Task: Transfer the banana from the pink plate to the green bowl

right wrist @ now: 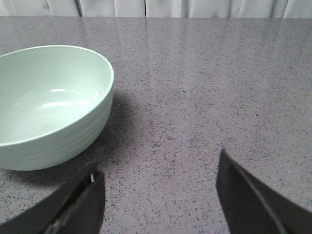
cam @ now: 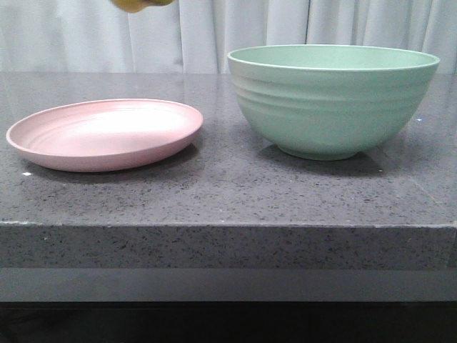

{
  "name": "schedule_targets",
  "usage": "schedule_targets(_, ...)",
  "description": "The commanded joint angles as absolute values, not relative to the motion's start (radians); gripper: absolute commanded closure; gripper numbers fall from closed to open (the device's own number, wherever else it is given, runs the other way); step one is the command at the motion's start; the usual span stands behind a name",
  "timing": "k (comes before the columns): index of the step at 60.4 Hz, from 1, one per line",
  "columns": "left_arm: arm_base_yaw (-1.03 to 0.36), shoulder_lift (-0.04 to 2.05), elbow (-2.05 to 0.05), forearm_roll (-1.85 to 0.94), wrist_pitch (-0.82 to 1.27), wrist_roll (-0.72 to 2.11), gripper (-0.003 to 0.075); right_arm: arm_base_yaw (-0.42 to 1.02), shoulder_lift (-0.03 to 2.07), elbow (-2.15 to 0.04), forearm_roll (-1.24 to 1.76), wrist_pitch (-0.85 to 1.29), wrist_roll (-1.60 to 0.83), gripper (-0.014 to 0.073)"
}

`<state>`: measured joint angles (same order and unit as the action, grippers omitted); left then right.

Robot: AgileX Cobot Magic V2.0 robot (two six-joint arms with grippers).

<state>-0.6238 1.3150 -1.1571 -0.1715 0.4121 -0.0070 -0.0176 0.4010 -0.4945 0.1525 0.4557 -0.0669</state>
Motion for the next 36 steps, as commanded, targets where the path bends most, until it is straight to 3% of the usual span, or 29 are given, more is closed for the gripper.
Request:
schedule_targets(1,-0.692,1.275,-1.195,-0.2,0.334,-0.019,0.0479,-0.023,0.415,-0.529,0.191,0.39,-0.075,0.0085)
schedule_targets(15,-0.82,1.275,-1.195,-0.2,0.336,-0.019,0.0478,-0.007,0.415,-0.532,0.4,0.356,-0.075,0.0085)
schedule_targets(36,-0.831,1.275,-1.195,-0.2,0.339,-0.019,0.0479,0.115,0.533,-0.635,0.673,0.332,-0.083,0.0081)
